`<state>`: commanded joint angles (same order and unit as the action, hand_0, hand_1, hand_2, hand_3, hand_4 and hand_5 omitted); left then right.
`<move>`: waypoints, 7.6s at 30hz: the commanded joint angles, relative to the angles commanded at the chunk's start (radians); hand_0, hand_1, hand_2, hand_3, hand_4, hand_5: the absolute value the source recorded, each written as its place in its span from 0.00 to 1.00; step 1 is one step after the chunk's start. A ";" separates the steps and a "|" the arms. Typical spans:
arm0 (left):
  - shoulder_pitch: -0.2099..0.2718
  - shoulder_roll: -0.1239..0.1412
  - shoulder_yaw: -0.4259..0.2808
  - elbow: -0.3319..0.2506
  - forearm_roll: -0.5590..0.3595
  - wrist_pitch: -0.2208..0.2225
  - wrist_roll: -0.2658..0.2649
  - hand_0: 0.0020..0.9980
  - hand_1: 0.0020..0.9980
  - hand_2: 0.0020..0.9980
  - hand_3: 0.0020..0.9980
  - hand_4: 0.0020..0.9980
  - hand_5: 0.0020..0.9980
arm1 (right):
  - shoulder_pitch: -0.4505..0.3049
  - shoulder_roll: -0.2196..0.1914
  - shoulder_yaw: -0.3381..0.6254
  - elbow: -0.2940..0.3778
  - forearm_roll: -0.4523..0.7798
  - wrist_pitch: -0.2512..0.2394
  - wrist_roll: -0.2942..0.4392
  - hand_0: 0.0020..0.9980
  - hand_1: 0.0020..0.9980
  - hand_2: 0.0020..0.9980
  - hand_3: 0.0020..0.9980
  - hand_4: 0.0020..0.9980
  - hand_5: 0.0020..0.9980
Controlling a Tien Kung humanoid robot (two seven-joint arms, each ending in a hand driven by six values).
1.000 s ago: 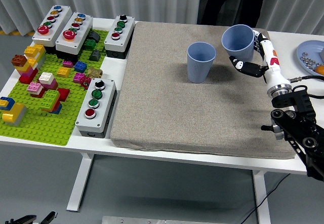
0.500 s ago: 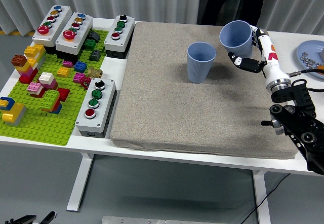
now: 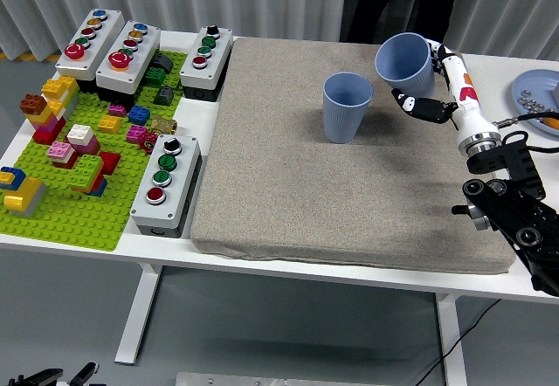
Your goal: Pick cup pour cup place
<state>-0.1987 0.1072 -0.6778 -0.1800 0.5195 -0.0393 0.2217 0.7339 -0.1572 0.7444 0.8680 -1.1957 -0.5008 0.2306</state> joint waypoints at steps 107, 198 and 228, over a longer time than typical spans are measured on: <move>-0.001 0.004 -0.011 0.000 0.012 0.002 0.001 0.76 0.78 0.83 0.72 0.51 0.99 | 0.076 0.024 -0.066 -0.070 -0.414 -0.061 -0.104 0.72 0.66 0.55 0.62 0.63 0.04; -0.001 0.006 -0.022 0.000 0.018 0.004 0.004 0.76 0.78 0.83 0.72 0.51 0.99 | 0.110 0.011 -0.149 -0.038 -0.632 -0.145 -0.224 0.76 0.65 0.54 0.58 0.62 0.01; 0.005 0.008 -0.025 0.000 0.023 0.004 0.006 0.77 0.78 0.82 0.72 0.51 0.99 | 0.130 -0.006 -0.203 -0.030 -0.687 -0.145 -0.263 0.77 0.66 0.54 0.58 0.62 0.00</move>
<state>-0.1934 0.1149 -0.7031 -0.1800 0.5422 -0.0351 0.2275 0.8634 -0.1628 0.5416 0.8377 -1.8828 -0.6454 -0.0328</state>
